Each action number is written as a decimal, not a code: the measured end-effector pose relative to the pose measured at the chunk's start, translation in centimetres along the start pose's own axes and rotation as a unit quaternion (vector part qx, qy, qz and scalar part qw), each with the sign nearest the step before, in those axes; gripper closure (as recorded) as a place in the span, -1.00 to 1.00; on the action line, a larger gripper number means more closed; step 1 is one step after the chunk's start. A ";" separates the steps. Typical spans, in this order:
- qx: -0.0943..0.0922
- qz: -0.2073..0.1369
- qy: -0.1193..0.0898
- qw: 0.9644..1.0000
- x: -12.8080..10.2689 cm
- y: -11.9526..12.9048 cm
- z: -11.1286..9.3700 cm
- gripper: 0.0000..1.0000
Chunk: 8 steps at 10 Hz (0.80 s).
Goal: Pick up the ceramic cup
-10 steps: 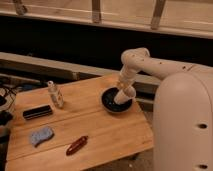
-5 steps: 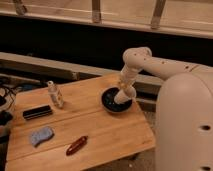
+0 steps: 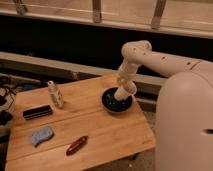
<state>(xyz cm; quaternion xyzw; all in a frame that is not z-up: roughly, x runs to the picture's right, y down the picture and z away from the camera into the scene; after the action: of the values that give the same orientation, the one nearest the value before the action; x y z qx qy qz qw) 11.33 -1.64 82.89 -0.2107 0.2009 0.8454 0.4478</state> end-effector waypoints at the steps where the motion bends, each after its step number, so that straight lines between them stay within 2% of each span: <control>1: -0.001 -0.002 0.001 1.000 0.1 0.1 0.2 0.90; 5: 0.001 -0.008 -0.005 1.000 0.2 0.9 -2.3 0.95; 8: 0.001 -0.010 0.000 1.000 0.1 0.7 -3.0 0.95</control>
<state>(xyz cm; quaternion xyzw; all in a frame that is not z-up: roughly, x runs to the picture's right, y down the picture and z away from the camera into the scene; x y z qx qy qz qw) 11.25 -3.54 80.49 -0.2125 0.1993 0.8406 0.4566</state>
